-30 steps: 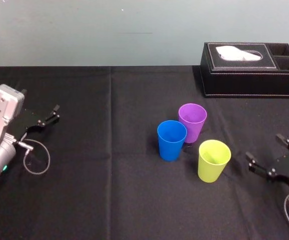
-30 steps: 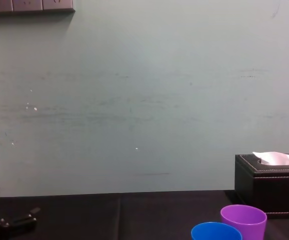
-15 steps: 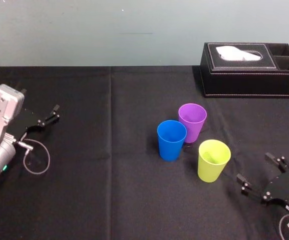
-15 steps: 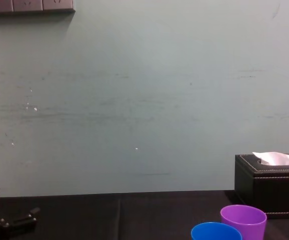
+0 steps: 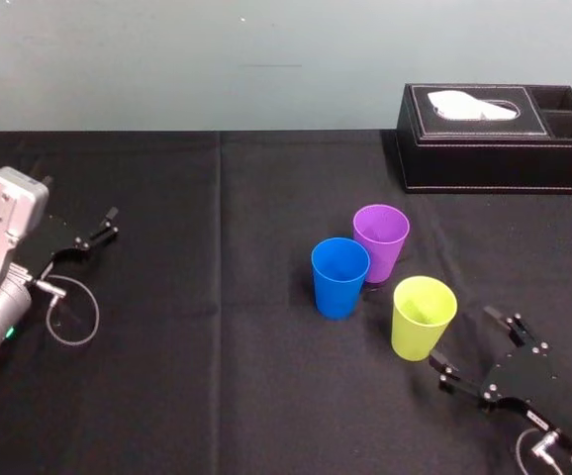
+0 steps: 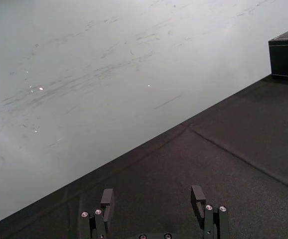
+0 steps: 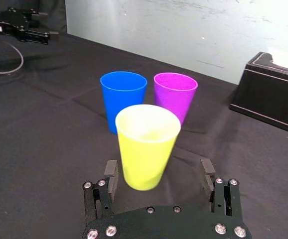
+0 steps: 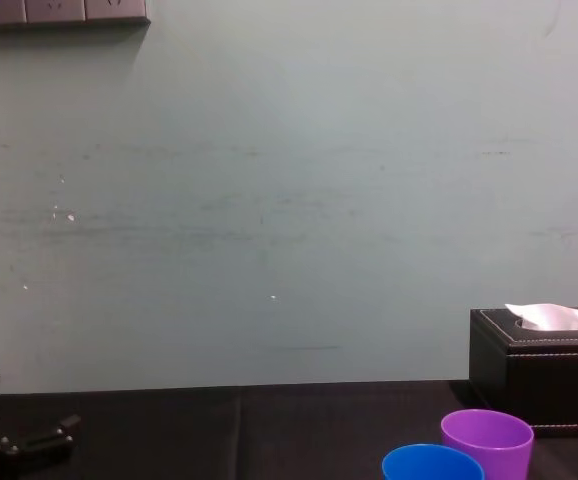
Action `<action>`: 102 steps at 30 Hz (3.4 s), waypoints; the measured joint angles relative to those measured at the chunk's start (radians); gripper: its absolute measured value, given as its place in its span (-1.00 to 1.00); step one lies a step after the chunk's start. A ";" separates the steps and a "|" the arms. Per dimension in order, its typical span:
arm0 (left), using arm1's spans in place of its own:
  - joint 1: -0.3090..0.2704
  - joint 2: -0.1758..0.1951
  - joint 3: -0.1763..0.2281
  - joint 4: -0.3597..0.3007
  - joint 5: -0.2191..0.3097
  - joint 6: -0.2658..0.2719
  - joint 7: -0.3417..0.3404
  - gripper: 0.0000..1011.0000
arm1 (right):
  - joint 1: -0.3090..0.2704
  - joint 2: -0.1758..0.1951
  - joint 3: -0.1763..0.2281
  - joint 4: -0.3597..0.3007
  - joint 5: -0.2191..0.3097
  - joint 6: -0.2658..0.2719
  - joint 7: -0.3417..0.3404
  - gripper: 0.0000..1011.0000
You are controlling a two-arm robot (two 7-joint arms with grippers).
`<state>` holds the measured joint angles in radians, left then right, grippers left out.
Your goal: Stack the three plastic cups sequentially using one hand.
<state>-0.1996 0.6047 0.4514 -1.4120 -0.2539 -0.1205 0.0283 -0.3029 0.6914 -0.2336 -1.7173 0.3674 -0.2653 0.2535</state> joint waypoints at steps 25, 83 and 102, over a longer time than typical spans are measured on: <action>0.000 0.000 0.000 0.000 0.000 0.000 0.000 1.00 | 0.099 -0.120 -0.013 0.059 -0.056 0.041 0.056 0.98; 0.000 0.000 0.000 0.000 0.000 0.000 0.000 1.00 | 0.145 -0.178 -0.010 0.098 -0.067 0.062 0.090 0.52; 0.000 0.000 0.000 0.000 0.000 0.000 0.000 1.00 | 0.223 -0.180 0.034 0.020 -0.086 0.190 0.133 0.47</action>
<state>-0.1996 0.6047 0.4514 -1.4120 -0.2539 -0.1205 0.0283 -0.0796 0.5116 -0.1996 -1.6971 0.2818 -0.0754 0.3868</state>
